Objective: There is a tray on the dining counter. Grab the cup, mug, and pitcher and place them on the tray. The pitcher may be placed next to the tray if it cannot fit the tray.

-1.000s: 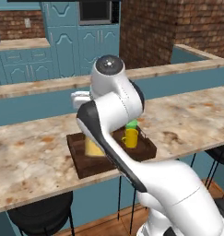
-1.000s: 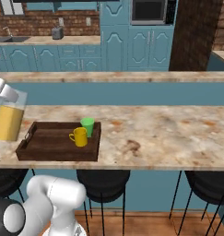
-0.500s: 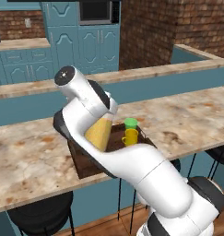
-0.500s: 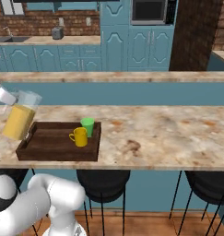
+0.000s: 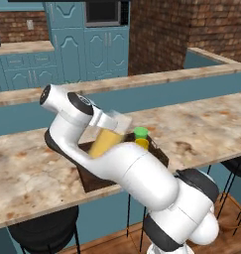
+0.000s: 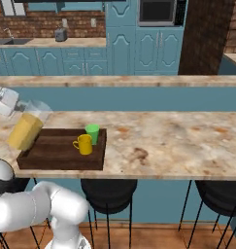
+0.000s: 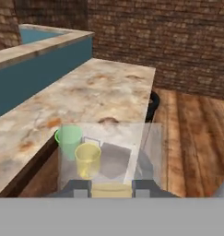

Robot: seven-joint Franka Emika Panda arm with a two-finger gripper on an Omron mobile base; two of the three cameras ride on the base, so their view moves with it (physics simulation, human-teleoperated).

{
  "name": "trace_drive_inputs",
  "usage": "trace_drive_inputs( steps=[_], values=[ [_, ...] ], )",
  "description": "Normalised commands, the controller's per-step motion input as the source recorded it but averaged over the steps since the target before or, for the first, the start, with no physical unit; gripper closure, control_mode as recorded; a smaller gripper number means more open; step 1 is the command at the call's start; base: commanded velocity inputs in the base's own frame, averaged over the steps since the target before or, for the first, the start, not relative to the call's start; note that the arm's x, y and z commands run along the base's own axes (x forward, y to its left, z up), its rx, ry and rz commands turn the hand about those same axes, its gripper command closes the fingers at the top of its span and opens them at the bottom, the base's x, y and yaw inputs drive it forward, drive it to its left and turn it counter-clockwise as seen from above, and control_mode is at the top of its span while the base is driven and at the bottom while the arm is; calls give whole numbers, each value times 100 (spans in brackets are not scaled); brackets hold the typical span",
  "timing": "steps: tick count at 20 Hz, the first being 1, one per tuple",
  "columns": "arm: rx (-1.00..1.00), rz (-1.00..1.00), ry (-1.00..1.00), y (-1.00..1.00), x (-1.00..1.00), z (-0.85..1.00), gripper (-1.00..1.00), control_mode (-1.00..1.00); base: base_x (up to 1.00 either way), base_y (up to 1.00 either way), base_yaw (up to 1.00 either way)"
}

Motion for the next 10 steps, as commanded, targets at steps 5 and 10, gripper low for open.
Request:
trace_drive_inputs(
  steps=[5,10],
  values=[
    [-16,-30,0,-29,59,-12,100,-100,0,0,0],
    [-12,-20,0,-26,65,-23,100,-100,0,0,0]
  ],
)
